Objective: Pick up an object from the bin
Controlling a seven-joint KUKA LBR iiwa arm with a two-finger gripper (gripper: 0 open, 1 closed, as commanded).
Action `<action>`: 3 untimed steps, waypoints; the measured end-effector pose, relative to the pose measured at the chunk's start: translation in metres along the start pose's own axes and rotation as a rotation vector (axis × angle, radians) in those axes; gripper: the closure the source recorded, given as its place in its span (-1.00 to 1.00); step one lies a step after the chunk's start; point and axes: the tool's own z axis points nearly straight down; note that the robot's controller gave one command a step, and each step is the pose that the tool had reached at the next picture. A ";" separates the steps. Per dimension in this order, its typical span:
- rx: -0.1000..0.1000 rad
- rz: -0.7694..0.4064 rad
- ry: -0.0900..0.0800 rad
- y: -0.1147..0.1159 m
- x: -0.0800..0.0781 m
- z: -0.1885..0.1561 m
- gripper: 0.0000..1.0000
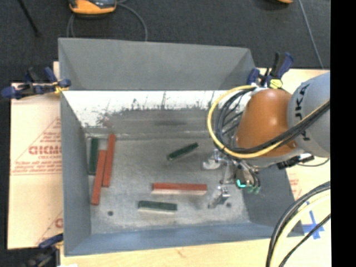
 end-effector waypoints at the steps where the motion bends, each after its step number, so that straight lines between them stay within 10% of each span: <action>1: 0.000 -0.001 -0.006 0.000 -0.001 -0.004 -1.00; 2: 0.004 -0.175 -0.006 0.053 0.000 0.049 1.00; 3: 0.004 -0.176 -0.006 0.053 0.000 0.049 1.00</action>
Offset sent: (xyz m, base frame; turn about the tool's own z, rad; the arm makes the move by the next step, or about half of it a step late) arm -0.0042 0.0561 -0.0589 -0.1777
